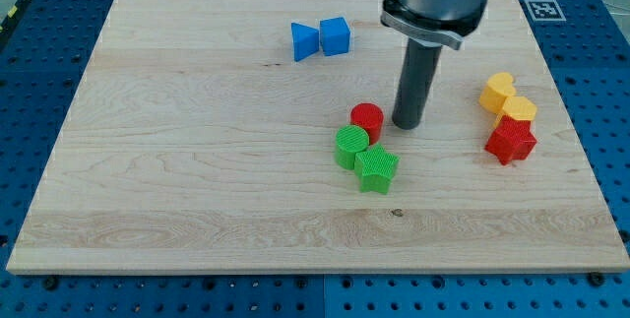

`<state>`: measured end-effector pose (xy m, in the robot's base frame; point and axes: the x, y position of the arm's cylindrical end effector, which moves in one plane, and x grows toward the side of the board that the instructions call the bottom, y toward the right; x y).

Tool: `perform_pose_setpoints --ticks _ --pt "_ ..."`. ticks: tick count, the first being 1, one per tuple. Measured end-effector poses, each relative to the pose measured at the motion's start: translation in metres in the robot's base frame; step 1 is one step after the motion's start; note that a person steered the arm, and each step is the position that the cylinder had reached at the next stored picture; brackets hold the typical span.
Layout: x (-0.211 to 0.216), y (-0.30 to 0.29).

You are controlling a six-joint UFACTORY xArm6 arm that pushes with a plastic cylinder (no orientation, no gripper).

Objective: Point your arm below green star

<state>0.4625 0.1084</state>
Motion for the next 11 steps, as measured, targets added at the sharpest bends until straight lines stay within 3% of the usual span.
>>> perform_pose_setpoints --ticks 4,6,11 --pt "0.021 0.037" --pt "0.091 0.047" --pt "0.102 -0.043"
